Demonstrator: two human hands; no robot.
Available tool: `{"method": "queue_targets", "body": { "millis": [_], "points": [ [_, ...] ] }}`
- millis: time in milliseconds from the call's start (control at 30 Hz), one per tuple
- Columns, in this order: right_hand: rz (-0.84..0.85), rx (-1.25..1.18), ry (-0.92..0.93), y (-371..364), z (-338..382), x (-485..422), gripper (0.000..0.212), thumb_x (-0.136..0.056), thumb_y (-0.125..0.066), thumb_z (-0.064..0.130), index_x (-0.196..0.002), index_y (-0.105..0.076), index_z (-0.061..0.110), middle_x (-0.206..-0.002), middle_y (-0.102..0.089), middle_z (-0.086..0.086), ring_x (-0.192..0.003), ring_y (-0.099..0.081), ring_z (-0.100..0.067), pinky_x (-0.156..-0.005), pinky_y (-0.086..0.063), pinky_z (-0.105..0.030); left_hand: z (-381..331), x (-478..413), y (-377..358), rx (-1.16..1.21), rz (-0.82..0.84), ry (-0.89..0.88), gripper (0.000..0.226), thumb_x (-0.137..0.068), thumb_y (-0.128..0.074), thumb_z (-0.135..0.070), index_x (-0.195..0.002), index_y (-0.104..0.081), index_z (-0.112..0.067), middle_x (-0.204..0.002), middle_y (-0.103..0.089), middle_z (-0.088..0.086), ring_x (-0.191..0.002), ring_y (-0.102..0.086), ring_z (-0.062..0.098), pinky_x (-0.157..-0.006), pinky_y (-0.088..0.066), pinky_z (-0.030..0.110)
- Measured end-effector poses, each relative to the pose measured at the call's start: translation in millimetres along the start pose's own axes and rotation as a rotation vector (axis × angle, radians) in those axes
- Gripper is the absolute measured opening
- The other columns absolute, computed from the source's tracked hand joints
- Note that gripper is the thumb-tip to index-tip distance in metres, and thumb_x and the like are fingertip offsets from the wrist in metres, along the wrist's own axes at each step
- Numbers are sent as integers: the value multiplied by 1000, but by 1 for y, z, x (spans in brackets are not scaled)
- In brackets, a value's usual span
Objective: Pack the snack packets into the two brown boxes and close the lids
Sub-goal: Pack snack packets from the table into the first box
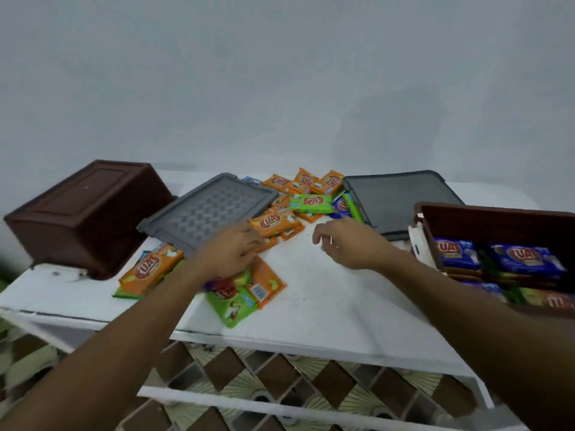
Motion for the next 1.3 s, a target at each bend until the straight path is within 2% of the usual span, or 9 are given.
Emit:
{"method": "queue_targets", "body": {
  "millis": [167, 267, 400, 633, 767, 867, 1000, 1100, 1300],
  "points": [
    [82, -155, 54, -58, 53, -19, 57, -84, -64, 52, -135, -47, 32, -127, -54, 4, -112, -49, -12, -88, -48, -38, 32, 40, 3, 119, 150, 79, 65, -74, -69, -48, -133, -54, -25, -125, -52, -6, -112, -48, 12, -94, -40, 28],
    [115, -168, 74, -82, 69, -22, 81, -75, -68, 63, -143, -38, 32, -134, -47, 4, -122, -41, -16, -94, -46, -41, 38, 51, -2, 159, 159, 52, 77, -73, -77, -44, -141, -44, -29, -127, -46, -10, -111, -43, 6, -89, -37, 18],
    [-15, -46, 93, -91, 68, -20, 73, -75, -65, 63, -138, -48, 28, -125, -54, 4, -113, -47, -15, -84, -47, -34, 38, 49, -6, 183, 92, 69, 71, -78, -78, -35, -140, -44, -25, -131, -46, -8, -108, -44, 3, -79, -35, 4],
    [-107, 193, 65, -84, 29, -1, 64, -78, -54, 53, -135, -49, 23, -128, -56, 4, -108, -50, -15, -87, -41, -34, 29, 33, -15, 123, 20, 78, 78, -79, -73, -46, -145, -36, -26, -132, -41, -7, -110, -44, 7, -85, -43, 23],
    [-36, 80, -21, -64, 10, -8, 49, -85, -49, 54, -126, -57, 28, -128, -54, 6, -110, -47, -11, -90, -39, -34, 22, 22, -20, 206, 3, 117, 84, -78, -73, -43, -148, -29, -28, -124, -34, -7, -107, -48, 11, -83, -51, 27],
    [-74, -26, -134, -51, 4, -26, 32, -90, -55, 44, -118, -60, 28, -125, -58, 7, -111, -50, -11, -94, -45, -35, 15, 13, -16, 364, -60, 185, 71, -76, -78, -35, -135, -39, -34, -119, -35, -5, -102, -54, 13, -79, -55, 25],
    [-80, -281, -95, -54, 20, -41, 25, -90, -61, 32, -114, -63, 25, -106, -67, 5, -95, -60, -9, -76, -48, -23, 17, 6, -10, 665, -187, 369, 45, -79, -79, -28, -102, -40, -28, -99, -61, 2, -79, -65, 15, -64, -59, 39],
    [-41, -546, -44, -58, 47, -48, 31, -87, -68, 36, -116, -63, 24, -100, -67, 10, -93, -61, -1, -70, -46, -12, 24, 3, -5, 946, -365, 511, 39, -83, -76, -25, -85, -37, -20, -86, -59, 6, -76, -65, 20, -62, -59, 44],
    [6, -750, -72, -58, 69, -57, 45, -88, -70, 17, -129, -54, 16, -108, -64, 5, -95, -63, -4, -70, -52, -12, 28, 6, -3, 993, -306, 410, 34, -86, -73, -25, -72, -43, -16, -72, -56, 7, -70, -63, 20, -56, -48, 33]
  ]
}}
Point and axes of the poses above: each hand's wrist, its own x-axis away from the middle knuckle, its own y-axis out of the back of the hand, z = x × y, the point moved 1 cm from there along -x, towards the middle knuckle
